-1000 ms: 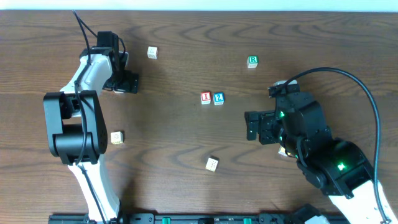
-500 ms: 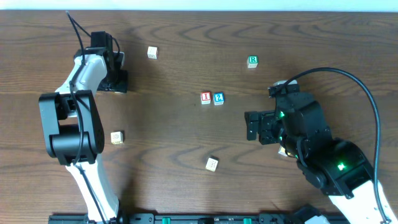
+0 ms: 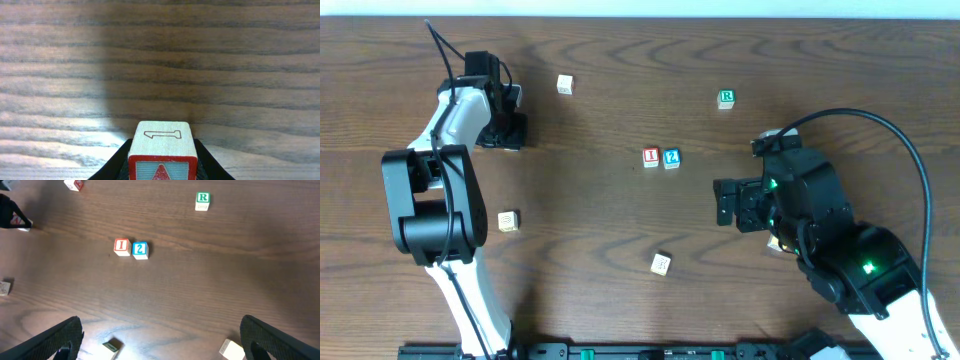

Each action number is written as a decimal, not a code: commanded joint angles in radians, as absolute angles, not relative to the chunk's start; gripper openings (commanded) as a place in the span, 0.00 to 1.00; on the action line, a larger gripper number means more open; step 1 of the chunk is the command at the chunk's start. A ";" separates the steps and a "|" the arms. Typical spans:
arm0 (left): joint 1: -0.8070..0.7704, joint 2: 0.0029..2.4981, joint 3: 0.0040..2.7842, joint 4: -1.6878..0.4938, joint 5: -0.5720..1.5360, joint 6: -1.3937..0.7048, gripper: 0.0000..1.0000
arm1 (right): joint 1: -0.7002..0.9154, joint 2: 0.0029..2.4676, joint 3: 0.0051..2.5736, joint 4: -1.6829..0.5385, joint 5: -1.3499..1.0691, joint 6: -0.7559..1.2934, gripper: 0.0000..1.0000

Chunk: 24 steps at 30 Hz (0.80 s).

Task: Spell out Ai2
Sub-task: 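Carry the 'A' block with the left gripper and place it left of 'I'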

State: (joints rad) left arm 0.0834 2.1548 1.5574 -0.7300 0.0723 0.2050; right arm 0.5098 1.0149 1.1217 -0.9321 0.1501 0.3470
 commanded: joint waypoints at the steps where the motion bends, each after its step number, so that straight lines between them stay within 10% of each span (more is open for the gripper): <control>1: 0.080 2.173 1.574 -0.753 0.083 0.184 0.18 | 0.496 1.015 1.122 -0.935 0.154 0.336 0.99; 24: -0.380 2.130 1.604 -0.747 0.135 -0.222 0.06 | 0.433 1.045 1.122 -0.926 0.164 0.331 0.99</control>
State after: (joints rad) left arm -0.3450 2.1544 1.5791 -0.7467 0.1890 -0.0986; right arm 0.4397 1.0435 1.1217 -0.9230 0.1577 0.3466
